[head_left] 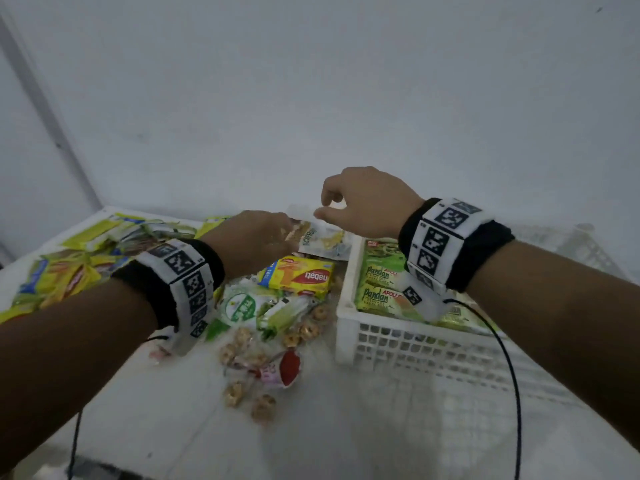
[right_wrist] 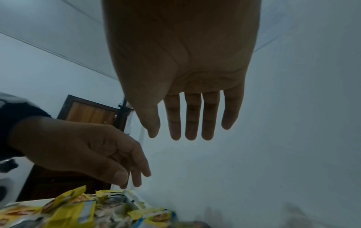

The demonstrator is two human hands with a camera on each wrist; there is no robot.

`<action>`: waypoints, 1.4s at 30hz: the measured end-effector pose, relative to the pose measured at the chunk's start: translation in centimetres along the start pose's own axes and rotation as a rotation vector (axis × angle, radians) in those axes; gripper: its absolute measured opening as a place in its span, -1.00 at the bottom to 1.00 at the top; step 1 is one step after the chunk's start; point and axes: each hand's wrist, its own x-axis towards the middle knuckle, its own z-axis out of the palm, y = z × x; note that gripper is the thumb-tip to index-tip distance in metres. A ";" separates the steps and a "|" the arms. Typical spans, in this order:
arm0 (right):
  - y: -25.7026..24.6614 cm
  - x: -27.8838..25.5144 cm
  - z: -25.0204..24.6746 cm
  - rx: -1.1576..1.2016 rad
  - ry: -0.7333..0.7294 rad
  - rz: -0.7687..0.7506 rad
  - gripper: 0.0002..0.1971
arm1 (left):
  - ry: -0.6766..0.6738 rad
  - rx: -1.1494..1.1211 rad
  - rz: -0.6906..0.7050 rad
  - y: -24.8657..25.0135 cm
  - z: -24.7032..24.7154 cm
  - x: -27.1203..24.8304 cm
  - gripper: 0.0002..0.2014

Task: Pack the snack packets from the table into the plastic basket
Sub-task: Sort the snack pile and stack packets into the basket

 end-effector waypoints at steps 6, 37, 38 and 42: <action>-9.2 2.4 1.2 -0.024 -0.024 -0.008 -0.77 | -0.052 0.084 0.028 -6.8 -0.5 -5.0 -0.65; -15.2 -5.6 17.3 -0.189 -0.322 0.460 -0.54 | -0.420 0.229 0.107 -14.4 9.3 -11.4 -0.24; -15.1 -5.3 17.2 -0.199 -0.321 0.456 -0.51 | -0.419 0.228 0.104 -14.4 9.3 -11.4 -0.24; -14.9 -4.3 17.3 -0.197 -0.265 0.430 -0.57 | -0.417 0.214 0.087 -14.2 9.1 -11.5 -0.23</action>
